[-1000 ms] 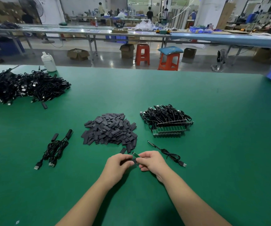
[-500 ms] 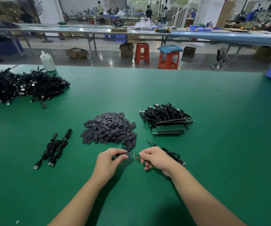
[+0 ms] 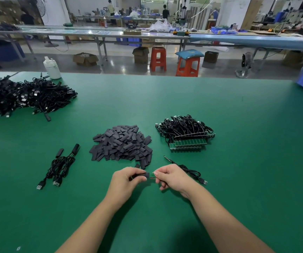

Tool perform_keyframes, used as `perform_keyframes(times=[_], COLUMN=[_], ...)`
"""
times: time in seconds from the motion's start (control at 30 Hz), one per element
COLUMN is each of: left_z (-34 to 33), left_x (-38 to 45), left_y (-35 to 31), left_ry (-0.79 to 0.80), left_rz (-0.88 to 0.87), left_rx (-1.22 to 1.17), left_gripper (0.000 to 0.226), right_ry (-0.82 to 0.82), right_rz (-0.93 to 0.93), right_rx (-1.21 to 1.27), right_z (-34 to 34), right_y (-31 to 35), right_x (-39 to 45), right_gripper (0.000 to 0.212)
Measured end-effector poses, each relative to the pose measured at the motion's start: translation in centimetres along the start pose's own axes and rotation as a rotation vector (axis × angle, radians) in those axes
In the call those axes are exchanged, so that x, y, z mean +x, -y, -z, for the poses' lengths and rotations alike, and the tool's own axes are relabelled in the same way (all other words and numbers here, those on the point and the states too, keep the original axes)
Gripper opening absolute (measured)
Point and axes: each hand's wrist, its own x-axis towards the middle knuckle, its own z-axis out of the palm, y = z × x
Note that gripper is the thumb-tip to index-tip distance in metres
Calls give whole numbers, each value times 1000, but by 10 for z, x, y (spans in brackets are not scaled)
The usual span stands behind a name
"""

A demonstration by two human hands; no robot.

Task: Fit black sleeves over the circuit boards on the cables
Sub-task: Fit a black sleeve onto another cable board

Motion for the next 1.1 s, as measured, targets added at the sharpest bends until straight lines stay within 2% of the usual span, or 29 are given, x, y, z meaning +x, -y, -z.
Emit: perform_keyframes(times=[0.2, 0.33, 0.4, 0.53, 0.73, 0.83, 0.97, 1.1], left_z=[4, 2, 0, 3, 8, 9, 10, 10], left_x=[2, 1, 0, 4, 10, 9, 7, 6], left_y=[1, 0, -1, -3, -1, -2, -3, -3], left_ry=[70, 35, 53, 88, 187, 183, 139, 107], left_rz=[-175, -223, -212, -146, -172, -184, -213, -226], left_rx=[341, 463, 436, 312, 355, 388, 370, 346], left_gripper=[18, 16, 22, 21, 27, 28, 21, 16], right_ry=[-19, -57, -97, -104, -85, -95, -137, -96], right_rz=[71, 159, 219, 282, 220, 219, 190, 208], right_rx=[-55, -274, -375, -425, -290, -313, -369, -376], right_z=[-3, -7, -8, -7, -7, -6, -5, -5], right_y=[-4, -4, -3, -2, -6, -6, -7, -6], right_x=[0, 1, 0, 0, -2, -1, -1, -4], right_gripper=[15, 15, 18, 21, 27, 30, 25, 18])
